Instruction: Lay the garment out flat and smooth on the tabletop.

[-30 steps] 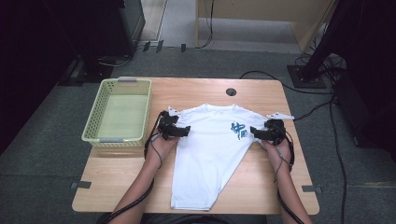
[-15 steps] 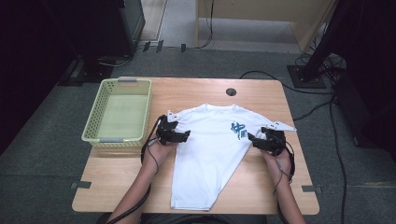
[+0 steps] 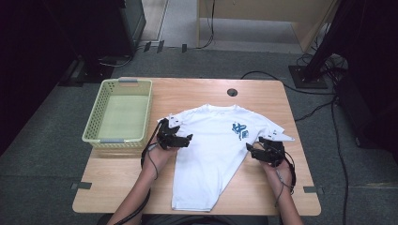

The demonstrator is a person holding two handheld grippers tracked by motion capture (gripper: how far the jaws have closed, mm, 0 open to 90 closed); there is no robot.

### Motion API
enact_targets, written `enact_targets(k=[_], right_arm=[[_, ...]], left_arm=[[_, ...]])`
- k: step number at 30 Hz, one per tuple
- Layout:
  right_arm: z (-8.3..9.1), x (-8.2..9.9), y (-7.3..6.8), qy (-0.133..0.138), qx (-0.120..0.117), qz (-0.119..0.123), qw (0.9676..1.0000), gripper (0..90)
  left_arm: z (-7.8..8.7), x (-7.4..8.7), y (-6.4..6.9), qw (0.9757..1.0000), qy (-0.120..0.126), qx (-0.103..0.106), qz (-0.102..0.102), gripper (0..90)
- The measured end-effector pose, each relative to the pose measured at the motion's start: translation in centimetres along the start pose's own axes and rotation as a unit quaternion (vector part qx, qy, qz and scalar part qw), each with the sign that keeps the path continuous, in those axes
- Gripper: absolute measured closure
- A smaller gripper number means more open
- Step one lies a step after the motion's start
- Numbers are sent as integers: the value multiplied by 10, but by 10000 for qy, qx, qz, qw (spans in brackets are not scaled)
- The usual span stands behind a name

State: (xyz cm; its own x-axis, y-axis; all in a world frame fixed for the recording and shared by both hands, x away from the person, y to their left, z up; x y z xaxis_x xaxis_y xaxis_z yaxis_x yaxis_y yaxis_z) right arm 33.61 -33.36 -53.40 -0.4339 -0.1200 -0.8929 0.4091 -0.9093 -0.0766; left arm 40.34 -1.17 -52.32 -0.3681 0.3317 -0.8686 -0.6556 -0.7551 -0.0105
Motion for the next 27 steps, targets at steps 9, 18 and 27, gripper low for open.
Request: enact_targets(k=[9, 18, 27], right_arm=[[9, 8, -15, -65, -155, -20, 9999, 390], [15, 17, -30, -162, -301, 45, 9994, 421], [18, 26, -43, -322, -403, 221, 9984, 439]], left_arm=[[8, 5, 5, 9999, 62, 43, -109, 217], [10, 12, 11, 9997, -36, 51, -230, 217], [15, 19, 6, 10000, -57, -3, -38, 217]])
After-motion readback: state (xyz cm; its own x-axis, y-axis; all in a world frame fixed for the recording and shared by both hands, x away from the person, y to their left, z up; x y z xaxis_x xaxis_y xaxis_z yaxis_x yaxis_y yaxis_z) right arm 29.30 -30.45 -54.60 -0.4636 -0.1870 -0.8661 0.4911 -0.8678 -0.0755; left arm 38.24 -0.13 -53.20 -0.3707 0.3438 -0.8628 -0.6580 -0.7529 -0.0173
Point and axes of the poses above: each handheld gripper's, and its own axes: z roughly backward along the jaws, x roughly out of its underside, y roughly to its right, the point moved 5 cm from there along -z, roughly forward along the jaws, and after that the axes turned 10 degrees about y, right-handed, at the moved point
